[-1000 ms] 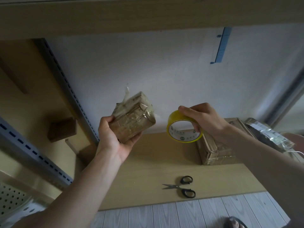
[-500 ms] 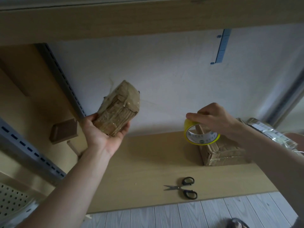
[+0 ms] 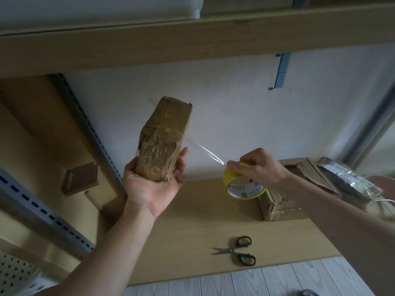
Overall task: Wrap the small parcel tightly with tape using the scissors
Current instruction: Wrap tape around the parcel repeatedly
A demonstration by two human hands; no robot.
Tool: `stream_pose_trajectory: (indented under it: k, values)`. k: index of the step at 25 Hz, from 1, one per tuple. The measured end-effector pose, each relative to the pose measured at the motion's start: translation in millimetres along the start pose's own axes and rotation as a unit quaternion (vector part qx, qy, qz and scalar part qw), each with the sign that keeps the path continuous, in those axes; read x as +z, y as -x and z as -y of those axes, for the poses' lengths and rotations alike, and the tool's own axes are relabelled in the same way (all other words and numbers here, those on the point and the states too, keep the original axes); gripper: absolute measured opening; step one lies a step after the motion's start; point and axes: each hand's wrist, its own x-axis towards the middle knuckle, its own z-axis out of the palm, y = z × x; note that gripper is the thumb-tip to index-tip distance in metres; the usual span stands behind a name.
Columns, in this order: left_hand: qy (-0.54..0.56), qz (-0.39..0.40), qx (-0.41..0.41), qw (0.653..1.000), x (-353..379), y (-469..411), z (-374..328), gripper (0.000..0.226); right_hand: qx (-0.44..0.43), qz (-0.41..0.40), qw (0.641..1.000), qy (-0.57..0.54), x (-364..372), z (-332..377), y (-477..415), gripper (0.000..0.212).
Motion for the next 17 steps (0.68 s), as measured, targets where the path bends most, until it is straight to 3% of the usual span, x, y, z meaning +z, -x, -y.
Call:
stream_pose_trajectory:
  k: [5, 13, 17]
  values:
    - [-0.041, 0.016, -0.052, 0.998, -2, -10, 21, 0.072, -0.028, -0.019, 0.999, -0.007, 30, 17, 2, 0.06]
    - [0.024, 0.04, -0.055, 0.997, -3, -15, 45, 0.064, -0.029, -0.052, 0.997, 0.053, 51, 40, 6, 0.063]
    - [0.03, 0.02, -0.039, 0.999, 4, -16, 39, 0.031, -0.023, -0.078, 0.991, 0.108, 56, 44, 10, 0.062]
